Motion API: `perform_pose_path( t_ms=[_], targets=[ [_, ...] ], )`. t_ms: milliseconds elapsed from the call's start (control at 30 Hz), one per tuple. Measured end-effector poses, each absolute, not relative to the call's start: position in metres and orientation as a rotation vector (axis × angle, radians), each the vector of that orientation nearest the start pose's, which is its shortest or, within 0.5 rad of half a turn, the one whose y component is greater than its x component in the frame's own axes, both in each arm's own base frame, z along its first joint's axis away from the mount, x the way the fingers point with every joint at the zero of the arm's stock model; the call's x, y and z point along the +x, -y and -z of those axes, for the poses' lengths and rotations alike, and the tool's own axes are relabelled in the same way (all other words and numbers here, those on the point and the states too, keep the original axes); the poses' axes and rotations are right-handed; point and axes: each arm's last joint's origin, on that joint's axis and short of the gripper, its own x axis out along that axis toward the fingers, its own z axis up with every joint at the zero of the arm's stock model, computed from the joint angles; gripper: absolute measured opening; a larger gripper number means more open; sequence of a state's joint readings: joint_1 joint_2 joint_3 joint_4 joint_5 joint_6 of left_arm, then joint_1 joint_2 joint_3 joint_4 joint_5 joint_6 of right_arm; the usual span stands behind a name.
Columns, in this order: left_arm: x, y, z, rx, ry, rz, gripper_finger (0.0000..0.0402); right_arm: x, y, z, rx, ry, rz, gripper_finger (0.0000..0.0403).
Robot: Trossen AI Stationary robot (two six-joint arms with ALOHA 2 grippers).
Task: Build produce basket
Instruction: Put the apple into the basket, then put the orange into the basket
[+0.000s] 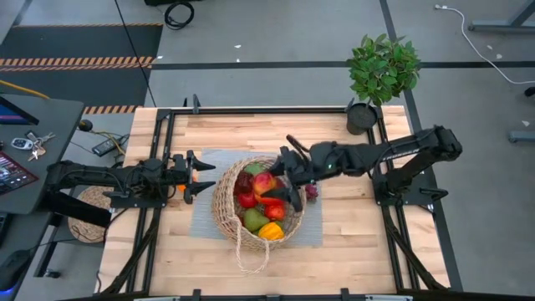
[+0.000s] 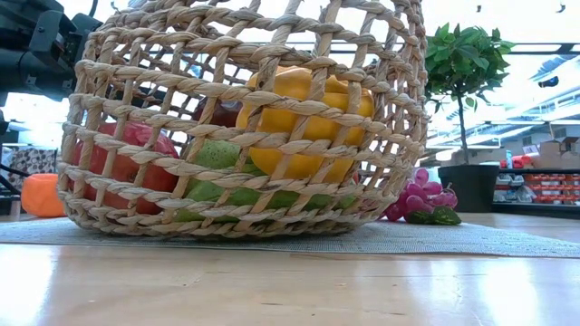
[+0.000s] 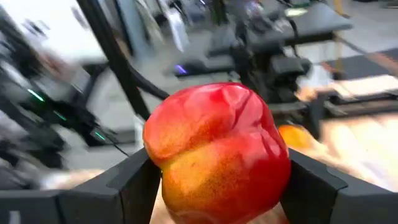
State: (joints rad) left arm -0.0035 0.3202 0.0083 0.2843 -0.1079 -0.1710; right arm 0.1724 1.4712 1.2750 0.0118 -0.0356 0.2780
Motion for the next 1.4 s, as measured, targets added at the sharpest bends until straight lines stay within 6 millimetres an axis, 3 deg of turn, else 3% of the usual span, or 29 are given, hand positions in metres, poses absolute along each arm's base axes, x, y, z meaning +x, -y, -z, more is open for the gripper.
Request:
perform_pose_path(
  t_ms=[233,500,667,900,1000,1100,1167,1400],
  targets=[
    [0.118,-0.003,-0.166,-0.169,-0.017,-0.106,0.0286,0.335,-0.089,-0.321,0.062,-0.457,-0.017,0.0277],
    [0.118,-0.003,-0.166,-0.169,-0.021,-0.107,0.0286,0.344,-0.104,-0.278,-0.021,-0.676,-0.068,0.0277],
    [0.118,-0.003,-0.165,-0.168,-0.023,-0.107,0.0286,0.347,-0.105,-0.265,-0.078,-0.737,-0.081,0.0290],
    [0.118,-0.003,-0.165,-0.169,-0.023,-0.107,0.0286,0.347,-0.104,-0.268,-0.080,-0.713,-0.077,0.0365],
    [0.118,-0.003,-0.165,-0.169,-0.023,-0.107,0.0286,0.342,-0.100,-0.287,-0.136,-0.730,-0.039,0.0392],
    [0.118,-0.003,-0.165,-0.169,-0.022,-0.107,0.0286,0.325,-0.095,-0.324,-0.161,-0.618,0.003,0.0396],
    [0.118,-0.003,-0.166,-0.169,-0.022,-0.107,0.0286,0.314,-0.092,-0.338,-0.159,-0.546,-0.016,0.0392],
    [0.118,-0.003,-0.165,-0.168,-0.023,-0.107,0.0286,0.266,-0.077,-0.341,-0.132,-0.425,0.007,0.0379]
  ],
)
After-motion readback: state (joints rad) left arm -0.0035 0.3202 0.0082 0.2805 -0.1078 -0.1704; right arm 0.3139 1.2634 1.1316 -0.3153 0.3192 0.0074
